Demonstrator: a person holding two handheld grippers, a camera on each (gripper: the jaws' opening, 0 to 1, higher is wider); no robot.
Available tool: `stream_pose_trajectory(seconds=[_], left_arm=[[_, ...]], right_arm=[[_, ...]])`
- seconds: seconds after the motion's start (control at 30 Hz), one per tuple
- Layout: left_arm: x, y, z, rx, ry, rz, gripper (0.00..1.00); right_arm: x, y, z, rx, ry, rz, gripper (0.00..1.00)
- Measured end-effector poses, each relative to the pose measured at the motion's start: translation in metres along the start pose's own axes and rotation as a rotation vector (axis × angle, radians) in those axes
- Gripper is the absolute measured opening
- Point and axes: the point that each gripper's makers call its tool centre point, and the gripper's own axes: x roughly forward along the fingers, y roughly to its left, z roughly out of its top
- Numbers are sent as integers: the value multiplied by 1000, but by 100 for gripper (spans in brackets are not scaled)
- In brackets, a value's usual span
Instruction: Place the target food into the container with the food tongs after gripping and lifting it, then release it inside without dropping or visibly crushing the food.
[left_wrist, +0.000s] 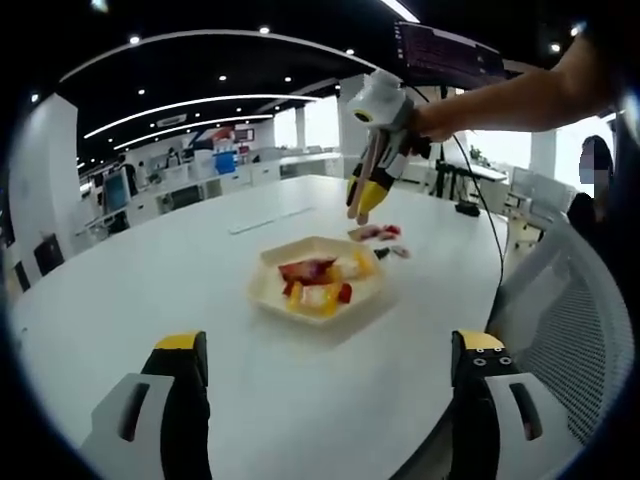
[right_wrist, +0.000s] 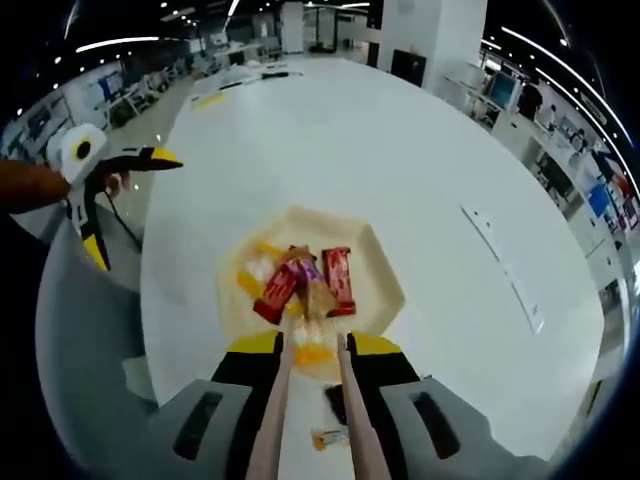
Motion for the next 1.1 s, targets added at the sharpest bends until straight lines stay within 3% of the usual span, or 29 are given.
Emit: stream_pose_trajectory(seconds=[0.6,1.1], left_arm=[[1,-1,-3,2,13,-4,98],[1,0,-2,1,10,1,99]], right_arm=[[-18,-23,-44,16,25,-16,26],[-15,-25,-55,-2,35,-13,26]])
